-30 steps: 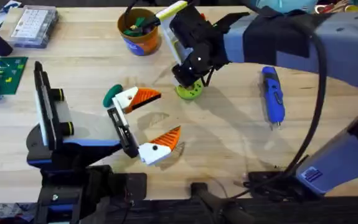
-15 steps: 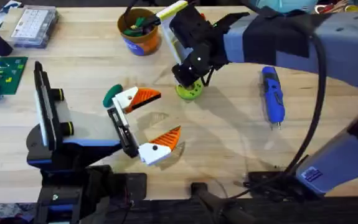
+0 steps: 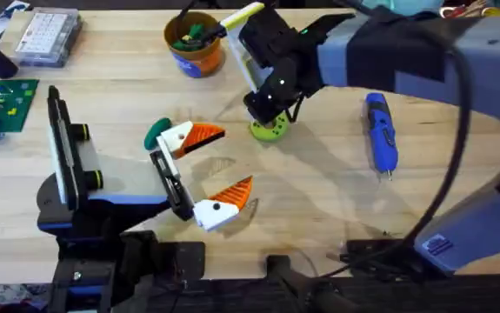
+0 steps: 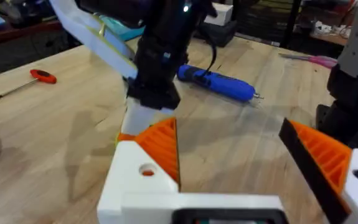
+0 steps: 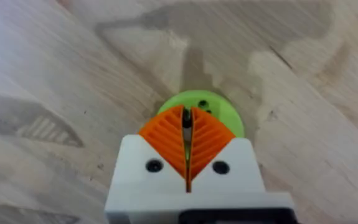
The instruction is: Pick up the gripper from the table and insert it into the empty holder that is missing its gripper. Then pick up a screw, insert it into the mounting hole, and use the screwdriver to tighten it. Finally, clean up the table by picking up the vegetable and placing it into the bucket.
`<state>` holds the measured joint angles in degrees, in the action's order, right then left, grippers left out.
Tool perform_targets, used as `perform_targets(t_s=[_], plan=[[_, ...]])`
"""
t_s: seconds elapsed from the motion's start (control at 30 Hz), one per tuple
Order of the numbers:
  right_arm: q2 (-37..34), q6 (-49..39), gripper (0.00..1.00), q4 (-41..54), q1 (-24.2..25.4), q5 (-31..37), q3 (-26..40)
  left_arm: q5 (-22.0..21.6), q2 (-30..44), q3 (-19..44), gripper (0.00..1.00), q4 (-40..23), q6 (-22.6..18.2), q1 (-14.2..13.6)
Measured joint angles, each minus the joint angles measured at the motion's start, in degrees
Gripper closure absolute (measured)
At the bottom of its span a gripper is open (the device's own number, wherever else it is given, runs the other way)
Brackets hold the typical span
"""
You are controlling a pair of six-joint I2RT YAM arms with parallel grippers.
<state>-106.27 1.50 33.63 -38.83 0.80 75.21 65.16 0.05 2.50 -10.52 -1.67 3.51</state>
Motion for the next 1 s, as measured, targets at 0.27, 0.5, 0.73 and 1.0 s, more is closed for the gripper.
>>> perform_targets(t_s=[0.27,0.5,0.73,1.0], plan=[[5.73,-0.02,0.994,5.66,0.0,0.0,4.75,-0.01,-0.01,0.0,0.012,0.0,0.0,0.0],[11.04,-0.02,0.994,9.37,0.0,-0.01,8.56,0.0,-0.01,0.0,0.012,0.0,0.0,0.0],[13.68,-0.04,0.994,15.98,-0.81,-0.05,12.9,-0.01,-0.01,0.0,0.012,0.0,0.01,0.0],[13.83,-0.75,0.994,23.61,-5.79,-2.9,21.62,-0.01,0.0,0.0,0.012,0.0,0.01,0.0]])
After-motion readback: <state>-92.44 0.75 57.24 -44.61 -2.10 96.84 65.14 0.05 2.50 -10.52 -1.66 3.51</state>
